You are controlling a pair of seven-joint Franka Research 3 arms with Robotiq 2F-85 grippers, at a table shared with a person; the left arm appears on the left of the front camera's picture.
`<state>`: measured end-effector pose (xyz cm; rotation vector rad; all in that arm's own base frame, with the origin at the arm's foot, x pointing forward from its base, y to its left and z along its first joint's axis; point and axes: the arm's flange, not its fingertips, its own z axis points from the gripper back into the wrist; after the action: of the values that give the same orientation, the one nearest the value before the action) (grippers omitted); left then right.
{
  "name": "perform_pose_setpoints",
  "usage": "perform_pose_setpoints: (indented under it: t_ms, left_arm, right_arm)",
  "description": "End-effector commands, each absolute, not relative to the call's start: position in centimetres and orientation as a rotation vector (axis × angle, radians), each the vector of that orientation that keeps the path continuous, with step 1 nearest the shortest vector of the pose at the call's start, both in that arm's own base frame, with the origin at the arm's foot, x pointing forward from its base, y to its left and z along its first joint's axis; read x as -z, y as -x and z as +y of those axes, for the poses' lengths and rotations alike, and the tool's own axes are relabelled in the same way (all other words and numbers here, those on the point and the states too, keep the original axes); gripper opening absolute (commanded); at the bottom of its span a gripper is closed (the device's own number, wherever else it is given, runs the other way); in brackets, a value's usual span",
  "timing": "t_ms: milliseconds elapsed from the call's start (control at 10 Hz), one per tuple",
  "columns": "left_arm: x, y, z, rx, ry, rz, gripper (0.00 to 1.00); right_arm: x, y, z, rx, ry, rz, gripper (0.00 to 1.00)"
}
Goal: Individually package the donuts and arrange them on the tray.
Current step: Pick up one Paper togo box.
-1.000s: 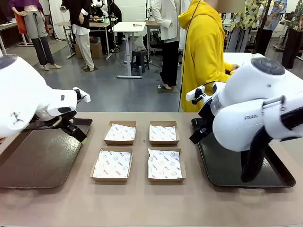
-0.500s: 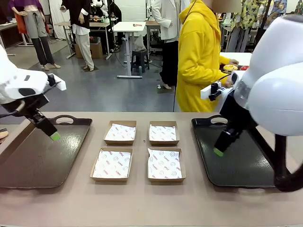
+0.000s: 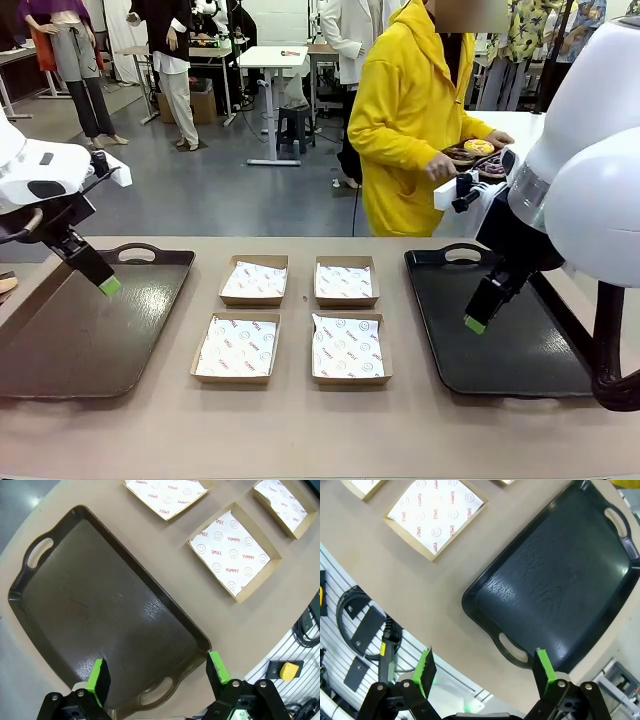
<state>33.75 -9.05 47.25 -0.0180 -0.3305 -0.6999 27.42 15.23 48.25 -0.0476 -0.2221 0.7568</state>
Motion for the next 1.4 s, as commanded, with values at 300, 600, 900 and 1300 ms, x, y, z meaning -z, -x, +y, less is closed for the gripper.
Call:
perform_pose_setpoints:
  t_ms: [300, 600, 900, 1300]
  left_arm:
    - [-46.3, -37.6, -4.8, 0.559, 0.778, -0.295, 1.0]
    - [-44.0, -37.7, 0.3, 0.255, 1.095, -0.263, 1.0]
    - [-42.2, -36.7, 5.6, 0.097, 1.184, -0.177, 1.0]
    - [-41.9, -34.1, 12.5, -0.019, 1.194, -0.197, 1.0]
  right_arm:
    - [-46.6, -28.6, 8.6, -0.574, -0.732, -0.431, 1.0]
    - [-43.7, -28.1, 2.1, -0.367, -1.132, -0.464, 1.0]
    - [-40.2, -26.3, -2.5, -0.329, -1.28, -0.339, 1.0]
    - [-38.2, -22.5, -7.0, -0.263, -1.308, -0.332, 1.0]
